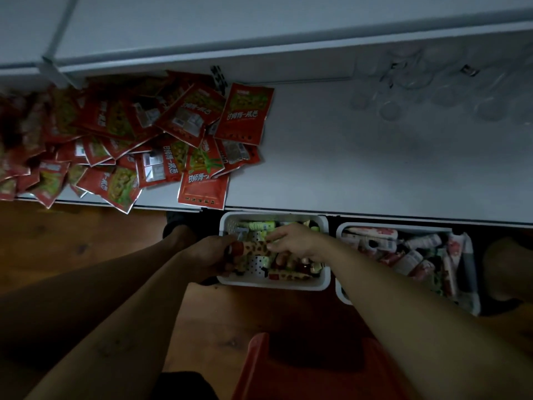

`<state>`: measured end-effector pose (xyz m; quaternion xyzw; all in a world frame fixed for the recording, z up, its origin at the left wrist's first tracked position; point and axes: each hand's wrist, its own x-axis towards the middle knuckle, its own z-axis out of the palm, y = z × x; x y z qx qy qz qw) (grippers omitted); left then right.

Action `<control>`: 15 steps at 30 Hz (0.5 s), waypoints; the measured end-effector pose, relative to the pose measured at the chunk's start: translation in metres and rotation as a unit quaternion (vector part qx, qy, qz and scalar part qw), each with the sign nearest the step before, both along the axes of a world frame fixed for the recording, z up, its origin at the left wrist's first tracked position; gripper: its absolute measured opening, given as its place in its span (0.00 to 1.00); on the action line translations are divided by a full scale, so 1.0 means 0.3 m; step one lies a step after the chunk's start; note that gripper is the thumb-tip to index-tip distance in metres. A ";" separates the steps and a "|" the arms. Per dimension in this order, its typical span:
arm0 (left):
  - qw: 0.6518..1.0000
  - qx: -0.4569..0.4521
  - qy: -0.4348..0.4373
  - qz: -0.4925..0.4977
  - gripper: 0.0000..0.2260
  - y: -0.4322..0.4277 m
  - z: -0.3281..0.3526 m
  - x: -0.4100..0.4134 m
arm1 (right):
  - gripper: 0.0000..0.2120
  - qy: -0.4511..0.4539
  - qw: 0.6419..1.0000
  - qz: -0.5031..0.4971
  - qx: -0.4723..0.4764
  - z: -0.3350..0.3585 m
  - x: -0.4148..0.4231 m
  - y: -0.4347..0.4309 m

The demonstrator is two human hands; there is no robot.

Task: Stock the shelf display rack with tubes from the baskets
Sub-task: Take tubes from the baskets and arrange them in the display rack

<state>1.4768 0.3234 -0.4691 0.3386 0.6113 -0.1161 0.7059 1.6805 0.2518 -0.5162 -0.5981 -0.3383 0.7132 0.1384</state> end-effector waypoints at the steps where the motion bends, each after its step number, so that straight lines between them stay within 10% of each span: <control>1: 1.000 0.018 0.003 0.003 0.14 -0.006 0.018 0.008 | 0.19 -0.003 1.000 -0.006 0.003 0.011 0.003 -0.001; 5: 0.989 0.091 0.001 -0.118 0.14 -0.018 0.051 0.038 | 0.12 -0.118 0.990 -0.034 0.076 0.050 0.015 -0.005; 9: 0.904 0.262 0.052 -0.333 0.12 -0.019 0.053 0.078 | 0.12 -0.129 0.981 -0.066 0.128 0.066 0.027 -0.009; 15: 0.889 0.256 0.076 -0.372 0.21 -0.028 0.030 0.112 | 0.07 -0.191 0.968 -0.067 0.147 0.049 0.023 -0.021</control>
